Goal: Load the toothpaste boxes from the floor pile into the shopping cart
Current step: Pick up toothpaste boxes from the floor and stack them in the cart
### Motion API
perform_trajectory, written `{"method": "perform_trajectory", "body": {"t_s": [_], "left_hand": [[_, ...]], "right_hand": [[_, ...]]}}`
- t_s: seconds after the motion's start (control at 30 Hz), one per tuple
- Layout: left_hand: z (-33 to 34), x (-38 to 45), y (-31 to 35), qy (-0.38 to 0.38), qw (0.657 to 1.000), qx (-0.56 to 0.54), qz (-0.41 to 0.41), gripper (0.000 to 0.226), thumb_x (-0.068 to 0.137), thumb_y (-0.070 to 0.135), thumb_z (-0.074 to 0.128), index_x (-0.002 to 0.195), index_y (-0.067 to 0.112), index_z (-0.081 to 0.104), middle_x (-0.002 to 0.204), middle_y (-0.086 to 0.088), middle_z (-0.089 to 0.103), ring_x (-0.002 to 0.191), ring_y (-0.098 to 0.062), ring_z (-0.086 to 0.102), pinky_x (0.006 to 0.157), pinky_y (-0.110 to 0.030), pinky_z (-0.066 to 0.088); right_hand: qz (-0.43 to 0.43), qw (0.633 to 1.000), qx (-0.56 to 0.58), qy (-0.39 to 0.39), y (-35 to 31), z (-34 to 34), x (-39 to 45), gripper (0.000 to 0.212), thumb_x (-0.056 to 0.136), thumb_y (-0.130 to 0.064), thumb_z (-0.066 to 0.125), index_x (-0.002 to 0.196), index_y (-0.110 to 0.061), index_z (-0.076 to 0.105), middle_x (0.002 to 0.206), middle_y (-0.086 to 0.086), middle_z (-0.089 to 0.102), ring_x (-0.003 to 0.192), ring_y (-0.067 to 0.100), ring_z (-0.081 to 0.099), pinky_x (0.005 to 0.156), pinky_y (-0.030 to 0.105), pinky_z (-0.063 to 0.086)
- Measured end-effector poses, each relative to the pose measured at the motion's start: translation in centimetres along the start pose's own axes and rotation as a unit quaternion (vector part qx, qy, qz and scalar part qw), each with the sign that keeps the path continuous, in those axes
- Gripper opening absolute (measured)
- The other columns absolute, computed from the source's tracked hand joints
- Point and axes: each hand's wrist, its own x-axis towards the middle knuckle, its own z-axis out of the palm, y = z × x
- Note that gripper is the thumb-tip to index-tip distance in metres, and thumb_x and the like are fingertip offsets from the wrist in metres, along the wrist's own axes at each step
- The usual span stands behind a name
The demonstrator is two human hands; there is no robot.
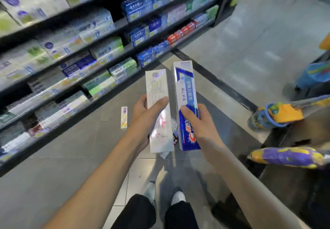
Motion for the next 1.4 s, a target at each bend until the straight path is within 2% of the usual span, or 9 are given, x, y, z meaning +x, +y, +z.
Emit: {"method": "perform_trajectory", "body": {"t_s": [0.2,0.43,0.5,0.63,0.73,0.93,1.03,1.17,1.4], "left_hand": [[-0.6,-8.7,16.0,0.03,0.995,0.0,0.09,0.044,0.082,0.03,0.078,0.122,0.021,0.064,0.111,-0.009,0.075,0.1,-0.034,0.073,0.09,-0.055,0.058],[-8.2,-15.2,24.5,0.067,0.986,-0.059,0.14,0.043,0.087,0.026,0.078,0.126,0.021,0.062,0.114,-0.01,0.074,0.101,-0.036,0.072,0.087,-0.053,0.059],[-11.4,-17.0,25.6,0.093,0.981,-0.065,0.158,0.037,0.09,0.024,0.072,0.125,0.022,0.062,0.113,-0.006,0.075,0.1,-0.032,0.072,0.083,-0.048,0.059],[-18.0,-21.0,26.8,0.18,0.961,-0.087,0.189,0.027,0.094,0.026,0.066,0.121,0.023,0.063,0.091,0.006,0.073,0.074,-0.012,0.068,0.063,-0.03,0.053],[-21.9,-24.4,26.9,0.267,0.936,-0.107,0.204,0.035,0.087,0.036,0.076,0.119,0.025,0.064,0.094,0.003,0.074,0.078,-0.015,0.07,0.066,-0.035,0.054],[-27.2,-31.4,25.5,0.465,0.836,-0.188,0.221,0.035,0.09,0.037,0.071,0.122,0.028,0.06,0.108,-0.006,0.075,0.094,-0.028,0.075,0.084,-0.052,0.06],[-28.3,-35.2,24.4,0.568,0.759,-0.215,0.234,0.037,0.087,0.035,0.074,0.12,0.025,0.06,0.108,-0.007,0.075,0.095,-0.029,0.074,0.086,-0.053,0.06],[-28.4,-40.8,22.3,0.685,0.648,-0.238,0.231,0.033,0.089,0.023,0.075,0.117,0.02,0.059,0.108,-0.007,0.075,0.099,-0.031,0.074,0.091,-0.059,0.057],[-24.9,-50.2,16.5,0.795,0.49,-0.274,0.231,0.048,0.08,0.018,0.083,0.121,0.021,0.059,0.109,-0.003,0.076,0.101,-0.028,0.074,0.089,-0.05,0.058]], "right_hand": [[-0.052,0.998,0.007,-0.034,-14.7,4.4,-9.2,0.03,0.092,-0.044,0.067,0.116,-0.029,0.056,0.094,-0.003,0.077,0.08,0.017,0.076,0.071,0.035,0.06],[-0.089,0.988,-0.05,-0.117,-21.1,14.1,-15.0,0.028,0.09,-0.041,0.069,0.111,-0.028,0.059,0.094,0.0,0.077,0.08,0.021,0.076,0.081,0.047,0.059],[-0.097,0.983,-0.062,-0.142,-21.5,17.3,-15.9,0.024,0.09,-0.04,0.069,0.108,-0.026,0.059,0.088,-0.002,0.077,0.073,0.016,0.074,0.073,0.041,0.058],[-0.085,0.967,-0.082,-0.225,-21.1,24.1,-17.8,0.026,0.087,-0.04,0.07,0.107,-0.027,0.059,0.083,-0.004,0.076,0.07,0.014,0.074,0.06,0.027,0.059],[-0.091,0.942,-0.108,-0.304,-20.4,28.7,-19.4,0.029,0.086,-0.037,0.069,0.108,-0.021,0.059,0.081,-0.004,0.075,0.067,0.011,0.071,0.055,0.022,0.056],[-0.078,0.848,-0.183,-0.492,-18.4,37.7,-23.0,0.033,0.086,-0.037,0.07,0.115,-0.025,0.058,0.09,-0.006,0.077,0.073,0.012,0.075,0.055,0.02,0.054],[-0.068,0.781,-0.228,-0.578,-16.9,41.6,-25.3,0.045,0.079,-0.046,0.071,0.117,-0.027,0.057,0.094,-0.008,0.076,0.077,0.013,0.076,0.056,0.022,0.054],[-0.037,0.68,-0.262,-0.684,-14.1,45.1,-29.7,0.03,0.09,-0.03,0.07,0.116,-0.022,0.058,0.09,-0.005,0.076,0.07,0.011,0.074,0.054,0.02,0.053],[0.002,0.507,-0.322,-0.8,-7.5,46.0,-39.3,0.031,0.09,-0.03,0.071,0.117,-0.022,0.059,0.104,0.004,0.074,0.079,0.019,0.075,0.06,0.028,0.057]]}}
